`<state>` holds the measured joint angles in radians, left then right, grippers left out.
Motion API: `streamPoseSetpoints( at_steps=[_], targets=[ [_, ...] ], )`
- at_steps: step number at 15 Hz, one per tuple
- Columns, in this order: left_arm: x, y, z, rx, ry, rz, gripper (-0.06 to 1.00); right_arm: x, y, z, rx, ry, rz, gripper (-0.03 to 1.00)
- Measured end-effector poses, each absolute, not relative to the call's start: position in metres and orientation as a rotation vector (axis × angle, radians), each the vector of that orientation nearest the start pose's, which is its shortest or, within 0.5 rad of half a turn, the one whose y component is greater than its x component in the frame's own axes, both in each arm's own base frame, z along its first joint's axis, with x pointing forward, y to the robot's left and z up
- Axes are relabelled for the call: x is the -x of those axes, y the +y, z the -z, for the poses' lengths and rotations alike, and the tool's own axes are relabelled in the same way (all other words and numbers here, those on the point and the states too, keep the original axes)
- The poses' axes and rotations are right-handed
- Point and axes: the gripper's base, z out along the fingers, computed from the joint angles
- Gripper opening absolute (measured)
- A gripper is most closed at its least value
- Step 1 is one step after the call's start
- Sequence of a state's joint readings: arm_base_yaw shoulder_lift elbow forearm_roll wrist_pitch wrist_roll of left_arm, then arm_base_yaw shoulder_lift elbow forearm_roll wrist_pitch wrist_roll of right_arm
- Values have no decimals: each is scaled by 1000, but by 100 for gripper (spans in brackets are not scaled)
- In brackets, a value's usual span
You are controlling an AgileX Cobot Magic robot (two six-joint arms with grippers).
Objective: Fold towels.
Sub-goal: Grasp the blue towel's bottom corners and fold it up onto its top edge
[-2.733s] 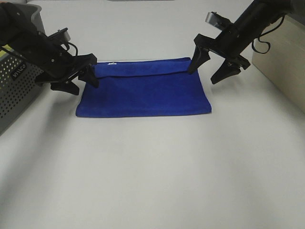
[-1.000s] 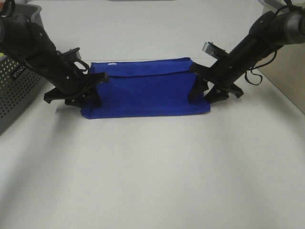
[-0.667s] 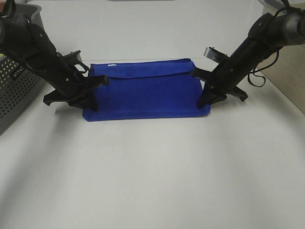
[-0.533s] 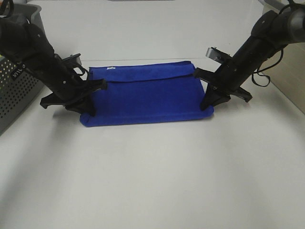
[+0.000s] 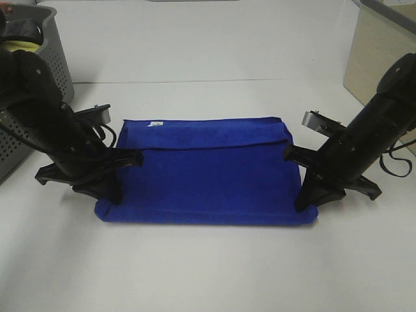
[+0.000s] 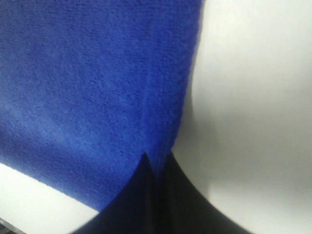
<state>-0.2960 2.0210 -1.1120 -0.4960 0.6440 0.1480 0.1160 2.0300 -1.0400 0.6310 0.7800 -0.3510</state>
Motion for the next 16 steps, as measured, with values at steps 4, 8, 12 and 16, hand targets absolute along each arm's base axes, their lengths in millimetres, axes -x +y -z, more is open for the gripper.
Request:
streamPoseSetpoints(
  at_steps=[4, 8, 12, 16],
  targets=[
    [-339, -130, -120, -24, 2972, 504, 3, -336, 78, -120, 19, 3025, -673, 0],
    [-378, -131, -151, 79, 2836, 550, 3, -380, 84, -146, 75, 2894, -676, 0],
    [-426, -121, -147, 160, 2785, 572, 3, -423, 87, -148, 97, 2830, -633, 0],
    [-459, -127, -134, 166, 2747, 584, 3, -456, 89, -135, 109, 2798, -605, 0]
  ],
)
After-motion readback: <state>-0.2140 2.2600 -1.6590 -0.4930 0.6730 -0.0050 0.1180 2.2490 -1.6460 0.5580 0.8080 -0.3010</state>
